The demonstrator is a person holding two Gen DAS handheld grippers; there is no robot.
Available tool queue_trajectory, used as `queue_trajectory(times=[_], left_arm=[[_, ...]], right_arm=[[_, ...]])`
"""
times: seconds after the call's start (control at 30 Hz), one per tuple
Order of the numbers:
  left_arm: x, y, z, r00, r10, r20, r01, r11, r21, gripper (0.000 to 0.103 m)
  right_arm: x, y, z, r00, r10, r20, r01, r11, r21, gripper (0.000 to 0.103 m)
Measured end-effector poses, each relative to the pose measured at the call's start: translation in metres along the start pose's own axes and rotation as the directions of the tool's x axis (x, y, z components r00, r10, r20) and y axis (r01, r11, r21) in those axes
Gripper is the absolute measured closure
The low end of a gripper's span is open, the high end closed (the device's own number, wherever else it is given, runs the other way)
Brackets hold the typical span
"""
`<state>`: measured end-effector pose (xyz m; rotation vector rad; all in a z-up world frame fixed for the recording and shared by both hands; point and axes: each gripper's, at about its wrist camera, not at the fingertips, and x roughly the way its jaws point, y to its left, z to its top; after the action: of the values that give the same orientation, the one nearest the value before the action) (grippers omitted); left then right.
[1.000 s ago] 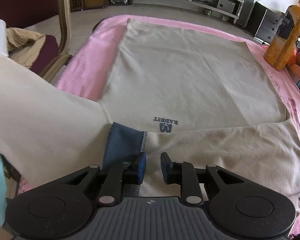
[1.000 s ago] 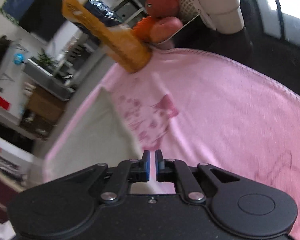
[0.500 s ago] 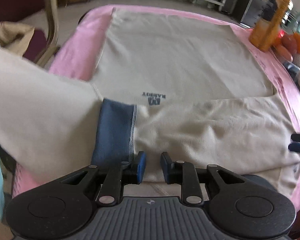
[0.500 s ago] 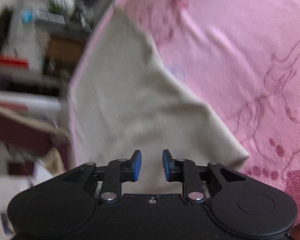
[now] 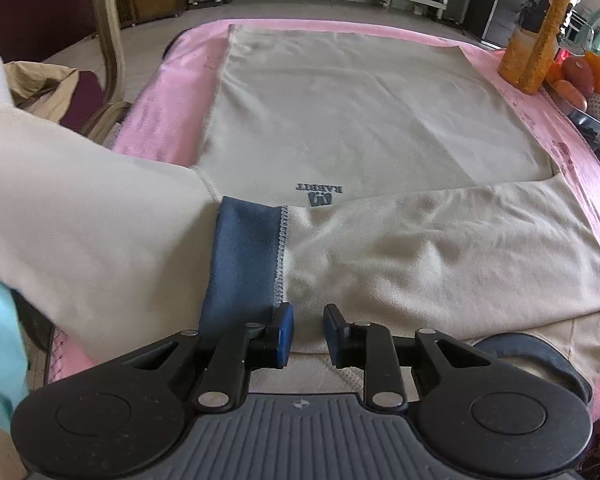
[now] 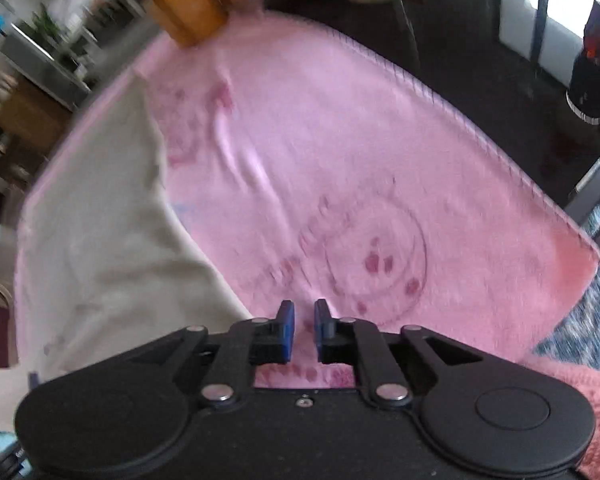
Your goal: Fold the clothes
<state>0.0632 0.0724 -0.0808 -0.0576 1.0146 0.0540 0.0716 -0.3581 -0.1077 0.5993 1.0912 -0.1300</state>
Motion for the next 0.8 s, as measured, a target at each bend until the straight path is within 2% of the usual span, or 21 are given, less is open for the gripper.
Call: queue_trajectory(times=[0.1, 0.2, 0.33, 0.4, 0.47, 0.53, 0.57, 0.6, 0.67, 0.73, 0.8], left_arm=[[-0.02, 0.002, -0.002, 0.998, 0.007, 0.056, -0.006, 1.0, -0.027, 0.079], [-0.026, 0.009, -0.005, 0.997, -0.035, 0.066, 0.04, 0.996, -0.079, 0.079], [-0.006, 0.004, -0.007, 1.0, 0.012, -0.015, -0.013, 0.998, -0.057, 0.079], [-0.001, 0.005, -0.007, 0.999, 0.026, -0.032, -0.028, 0.998, -0.065, 0.078], [0.002, 0.008, -0.007, 0.999, 0.03, -0.04, -0.033, 0.996, -0.082, 0.078], [0.002, 0.011, -0.007, 0.999, 0.022, -0.042, -0.026, 0.995, -0.099, 0.077], [0.001, 0.012, -0.007, 0.999, 0.023, -0.042, -0.028, 0.994, -0.102, 0.077], [0.0, 0.012, -0.007, 0.999, 0.028, -0.042, -0.032, 0.994, -0.102, 0.078], [-0.006, 0.014, -0.008, 0.998, 0.054, -0.034, -0.057, 0.992, -0.11, 0.078], [-0.018, 0.02, -0.006, 0.996, 0.085, -0.001, -0.084, 0.987, -0.134, 0.078], [-0.034, 0.032, -0.003, 0.994, 0.098, 0.039, -0.09, 0.98, -0.175, 0.078]], right_arm=[[-0.013, -0.002, 0.0, 0.991, 0.123, 0.061, -0.123, 0.992, -0.003, 0.088], [-0.003, 0.003, 0.0, 0.972, 0.236, 0.004, -0.236, 0.971, 0.025, 0.087], [0.015, 0.023, -0.006, 0.936, 0.339, -0.1, -0.336, 0.941, 0.04, 0.085], [0.025, 0.032, -0.007, 0.927, 0.349, -0.136, -0.347, 0.937, 0.034, 0.084], [0.028, 0.036, -0.01, 0.935, 0.322, -0.147, -0.322, 0.946, 0.027, 0.084], [0.031, 0.034, -0.009, 0.955, 0.254, -0.153, -0.254, 0.967, 0.015, 0.085], [0.031, 0.032, -0.01, 0.962, 0.232, -0.145, -0.233, 0.972, 0.007, 0.091], [0.032, 0.031, -0.011, 0.968, 0.21, -0.136, -0.212, 0.977, -0.002, 0.091], [0.019, 0.036, -0.013, 0.984, 0.164, -0.065, -0.168, 0.984, -0.062, 0.085], [0.006, 0.044, -0.016, 0.99, 0.138, 0.004, -0.136, 0.983, -0.125, 0.083], [-0.009, 0.055, -0.02, 0.98, 0.196, 0.033, -0.188, 0.969, -0.163, 0.082]])
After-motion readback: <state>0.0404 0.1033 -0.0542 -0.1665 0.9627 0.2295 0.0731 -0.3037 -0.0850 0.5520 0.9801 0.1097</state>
